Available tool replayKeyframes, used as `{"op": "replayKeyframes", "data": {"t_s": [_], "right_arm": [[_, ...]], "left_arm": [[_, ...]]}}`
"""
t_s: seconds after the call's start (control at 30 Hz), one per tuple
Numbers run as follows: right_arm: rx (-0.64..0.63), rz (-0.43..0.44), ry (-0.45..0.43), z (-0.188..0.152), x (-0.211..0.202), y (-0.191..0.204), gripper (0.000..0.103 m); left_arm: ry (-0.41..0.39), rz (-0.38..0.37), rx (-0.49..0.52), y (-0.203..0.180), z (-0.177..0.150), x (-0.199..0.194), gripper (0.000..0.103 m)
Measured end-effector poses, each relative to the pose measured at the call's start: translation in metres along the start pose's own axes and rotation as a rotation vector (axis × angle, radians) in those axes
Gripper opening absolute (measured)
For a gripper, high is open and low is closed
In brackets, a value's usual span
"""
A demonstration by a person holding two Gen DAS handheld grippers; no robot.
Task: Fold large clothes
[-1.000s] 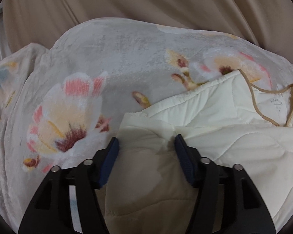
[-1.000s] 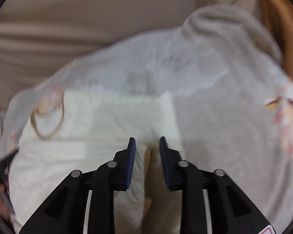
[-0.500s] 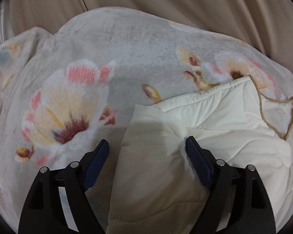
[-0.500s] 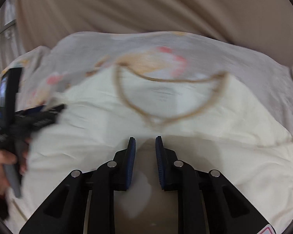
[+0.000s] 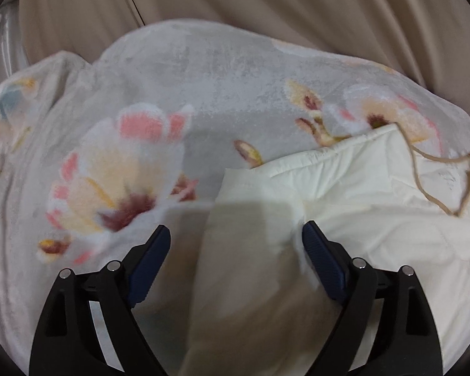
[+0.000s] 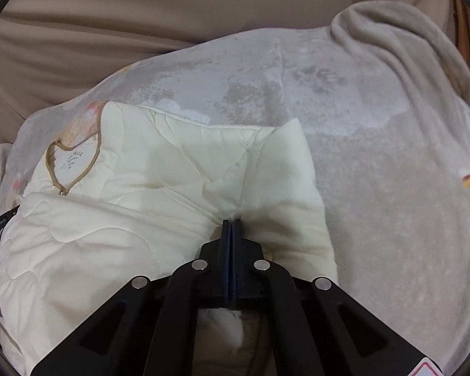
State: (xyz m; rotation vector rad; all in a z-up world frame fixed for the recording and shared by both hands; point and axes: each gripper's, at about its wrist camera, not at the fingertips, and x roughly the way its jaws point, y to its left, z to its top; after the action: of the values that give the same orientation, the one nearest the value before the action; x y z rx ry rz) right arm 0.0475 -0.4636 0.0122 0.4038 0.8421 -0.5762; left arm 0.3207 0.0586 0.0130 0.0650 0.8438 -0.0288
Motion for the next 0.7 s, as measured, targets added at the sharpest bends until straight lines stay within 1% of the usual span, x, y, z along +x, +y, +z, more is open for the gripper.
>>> {"op": "replayKeyframes", "data": {"t_s": [0.03, 0.07, 0.13, 0.2, 0.23, 0.27, 0.3, 0.33, 0.37, 0.43, 0.47, 0.53, 0.57, 0.6, 0.63, 0.7], "right_arm": [[0.014, -0.013, -0.015, -0.004, -0.015, -0.001, 0.017], [0.028, -0.006, -0.04, -0.012, -0.039, 0.0, 0.037], [0.022, 0.053, -0.071, -0.029, -0.081, -0.004, 0.052], [-0.009, 0.093, -0.098, -0.066, -0.135, -0.015, 0.057], [-0.02, 0.1, -0.098, -0.083, -0.153, -0.021, 0.061], [-0.027, 0.113, -0.091, -0.107, -0.175, -0.03, 0.064], [-0.024, 0.131, -0.079, -0.131, -0.194, -0.041, 0.065], [-0.018, 0.145, -0.068, -0.152, -0.209, -0.05, 0.066], [-0.002, 0.161, -0.055, -0.178, -0.225, -0.061, 0.068], [0.04, 0.193, -0.037, -0.22, -0.247, -0.076, 0.07], [0.071, 0.214, -0.023, -0.243, -0.255, -0.082, 0.07], [0.127, 0.254, 0.007, -0.274, -0.26, -0.091, 0.07], [0.148, 0.271, 0.016, -0.285, -0.259, -0.091, 0.07], [0.168, 0.292, 0.021, -0.294, -0.256, -0.091, 0.07], [0.187, 0.31, 0.023, -0.303, -0.254, -0.089, 0.072], [0.206, 0.306, -0.001, -0.311, -0.25, -0.085, 0.074]], "left_arm": [[-0.005, -0.014, 0.029, 0.002, -0.006, -0.015, 0.083], [-0.002, -0.038, 0.068, 0.007, -0.018, -0.034, 0.083], [0.012, -0.089, 0.125, 0.021, -0.046, -0.075, 0.083], [0.027, -0.163, 0.12, 0.04, -0.079, -0.112, 0.086], [0.05, -0.225, 0.097, 0.055, -0.1, -0.133, 0.087], [0.077, -0.279, 0.07, 0.068, -0.119, -0.148, 0.087], [0.101, -0.324, 0.048, 0.076, -0.135, -0.159, 0.087], [0.132, -0.388, 0.019, 0.089, -0.16, -0.175, 0.087], [0.15, -0.424, 0.006, 0.095, -0.176, -0.184, 0.087], [0.183, -0.491, -0.017, 0.104, -0.213, -0.201, 0.087], [0.205, -0.511, -0.032, 0.107, -0.23, -0.207, 0.087], [0.216, -0.542, -0.07, 0.11, -0.251, -0.211, 0.087], [0.225, -0.561, -0.098, 0.11, -0.261, -0.212, 0.087], [0.212, -0.568, -0.114, 0.11, -0.266, -0.213, 0.086], [0.188, -0.559, -0.117, 0.109, -0.27, -0.216, 0.086], [0.167, -0.551, -0.118, 0.105, -0.277, -0.22, 0.086]]}}
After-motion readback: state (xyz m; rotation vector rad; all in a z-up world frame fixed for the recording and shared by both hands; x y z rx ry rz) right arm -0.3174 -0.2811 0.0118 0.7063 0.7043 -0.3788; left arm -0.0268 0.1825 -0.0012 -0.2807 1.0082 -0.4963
